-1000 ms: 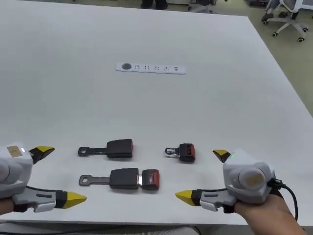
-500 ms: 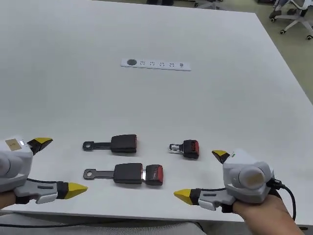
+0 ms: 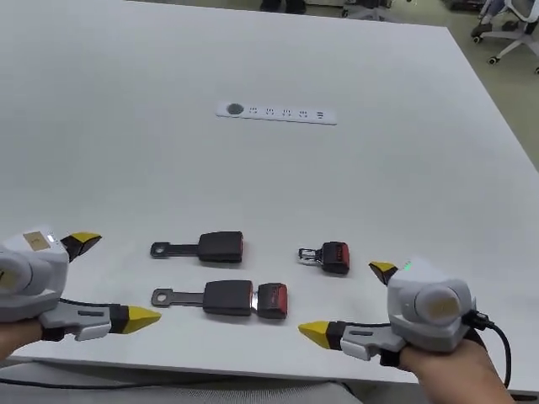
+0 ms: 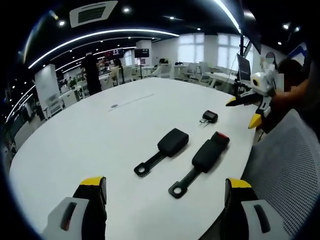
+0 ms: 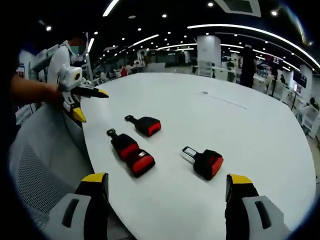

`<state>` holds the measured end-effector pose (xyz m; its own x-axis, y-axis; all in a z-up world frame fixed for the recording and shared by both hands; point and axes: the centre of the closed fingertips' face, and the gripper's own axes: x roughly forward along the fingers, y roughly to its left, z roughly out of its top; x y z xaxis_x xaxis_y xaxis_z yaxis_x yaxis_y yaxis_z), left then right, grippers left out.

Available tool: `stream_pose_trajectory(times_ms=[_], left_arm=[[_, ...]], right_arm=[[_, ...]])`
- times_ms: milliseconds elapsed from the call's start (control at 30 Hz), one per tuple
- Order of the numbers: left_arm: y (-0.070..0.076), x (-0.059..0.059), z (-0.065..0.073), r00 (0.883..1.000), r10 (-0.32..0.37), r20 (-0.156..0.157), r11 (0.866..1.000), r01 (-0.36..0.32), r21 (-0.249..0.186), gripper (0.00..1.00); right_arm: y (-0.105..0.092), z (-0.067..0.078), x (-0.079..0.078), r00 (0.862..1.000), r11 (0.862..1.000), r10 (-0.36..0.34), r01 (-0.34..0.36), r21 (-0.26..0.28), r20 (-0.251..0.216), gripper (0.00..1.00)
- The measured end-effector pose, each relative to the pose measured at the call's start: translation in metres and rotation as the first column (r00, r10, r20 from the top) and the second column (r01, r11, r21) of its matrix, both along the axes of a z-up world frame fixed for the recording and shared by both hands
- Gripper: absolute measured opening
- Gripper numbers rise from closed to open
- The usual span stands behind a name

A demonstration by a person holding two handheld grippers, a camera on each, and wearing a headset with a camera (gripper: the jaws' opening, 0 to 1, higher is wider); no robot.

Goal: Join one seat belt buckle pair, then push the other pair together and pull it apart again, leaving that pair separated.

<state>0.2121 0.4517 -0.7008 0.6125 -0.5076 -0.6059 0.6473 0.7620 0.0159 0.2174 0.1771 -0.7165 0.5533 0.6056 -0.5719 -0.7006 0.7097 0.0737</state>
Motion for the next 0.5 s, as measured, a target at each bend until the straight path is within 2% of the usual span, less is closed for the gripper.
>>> stream_pose_trajectory(times_ms=[100,267,500], left_arm=[[-0.0002,-0.0012,-0.0009,1.000,-0.009,0.000,1.000,0.009,0.011,1.00],[0.0039,-0.0002,-0.0005,1.000,0.001,-0.005,1.000,-0.001,0.001,1.00],[-0.0008,-0.0041,-0.0010,1.000,-0.015,0.000,1.000,0.015,0.015,1.00]], right_arm=[[0.0005,0.0016,0.0020,1.000,1.000,-0.001,0.002,-0.004,0.008,0.99],[-0.0029,0.0034,0.0011,1.000,1.000,-0.008,0.008,-0.018,0.010,0.99],[-0.0072,0.0043,-0.0004,1.000,0.999,0.000,0.001,-0.047,0.028,0.99]])
